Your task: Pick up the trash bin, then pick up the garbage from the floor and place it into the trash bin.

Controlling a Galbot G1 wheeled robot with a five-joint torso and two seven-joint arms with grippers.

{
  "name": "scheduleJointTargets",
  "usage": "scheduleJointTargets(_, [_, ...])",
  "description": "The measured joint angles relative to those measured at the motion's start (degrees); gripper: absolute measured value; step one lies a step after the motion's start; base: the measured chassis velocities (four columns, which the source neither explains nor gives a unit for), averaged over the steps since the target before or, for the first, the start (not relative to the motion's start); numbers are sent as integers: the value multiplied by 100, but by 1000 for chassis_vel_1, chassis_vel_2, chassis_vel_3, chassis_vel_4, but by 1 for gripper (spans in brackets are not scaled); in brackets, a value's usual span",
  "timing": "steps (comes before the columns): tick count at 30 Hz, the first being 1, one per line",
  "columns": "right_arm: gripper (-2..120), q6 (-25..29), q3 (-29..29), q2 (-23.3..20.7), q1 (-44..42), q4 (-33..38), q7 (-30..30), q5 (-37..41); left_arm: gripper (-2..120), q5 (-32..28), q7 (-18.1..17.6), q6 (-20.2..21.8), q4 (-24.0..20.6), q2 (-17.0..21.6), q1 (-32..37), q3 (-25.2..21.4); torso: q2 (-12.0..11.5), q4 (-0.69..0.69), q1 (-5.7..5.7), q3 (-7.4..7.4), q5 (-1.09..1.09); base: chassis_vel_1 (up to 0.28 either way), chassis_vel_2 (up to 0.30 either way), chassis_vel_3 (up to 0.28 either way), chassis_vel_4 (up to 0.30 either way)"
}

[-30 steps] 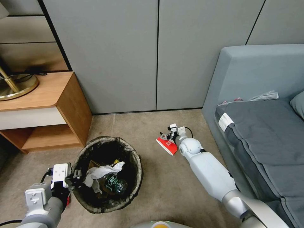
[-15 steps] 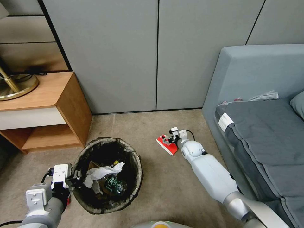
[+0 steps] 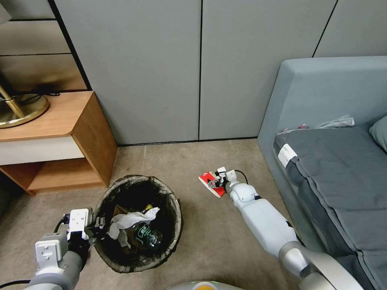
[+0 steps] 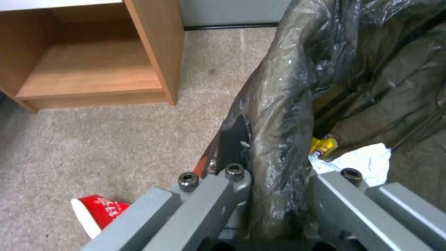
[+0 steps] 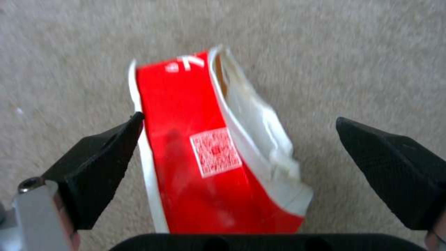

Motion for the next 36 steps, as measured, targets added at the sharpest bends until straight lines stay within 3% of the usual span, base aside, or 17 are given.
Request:
scheduleJointTargets(15, [100, 234, 47, 157, 135, -698, -69, -139, 0, 41, 1, -14, 0, -8, -19, 30, 0, 0, 0, 0, 0, 0, 0, 0, 0])
scheduleJointTargets(19, [82, 252, 53, 142, 131, -678, -116, -140, 0, 57, 1, -17, 0, -12, -17, 45, 0, 0, 0, 0, 0, 0, 0, 0, 0])
scheduleJointTargets(24, [69, 257, 54, 122, 119, -596, -120, -140, 0, 64, 4, -18, 0, -5, -15, 55, 0, 0, 0, 0, 0, 0, 0, 0, 0])
scheduleJointTargets(25, [60, 260, 55, 118, 119, -576, -120, -140, 0, 65, 5, -19, 0, -3, -15, 61, 0, 0, 0, 0, -1, 0, 0, 0, 0])
scheduleJointTargets(31, [45, 280, 55, 115, 122, -572, -122, -140, 0, 68, 6, -20, 0, 3, -12, 64, 0, 0, 0, 0, -1, 0, 0, 0, 0])
scheduleJointTargets(35, [25, 323, 57, 114, 115, -550, -123, -158, 0, 70, 9, -22, 0, 10, -12, 66, 0, 0, 0, 0, -1, 0, 0, 0, 0])
scheduleJointTargets(36, [25, 323, 57, 114, 115, -550, -123, -158, 0, 70, 9, -22, 0, 10, -12, 66, 0, 0, 0, 0, -1, 0, 0, 0, 0])
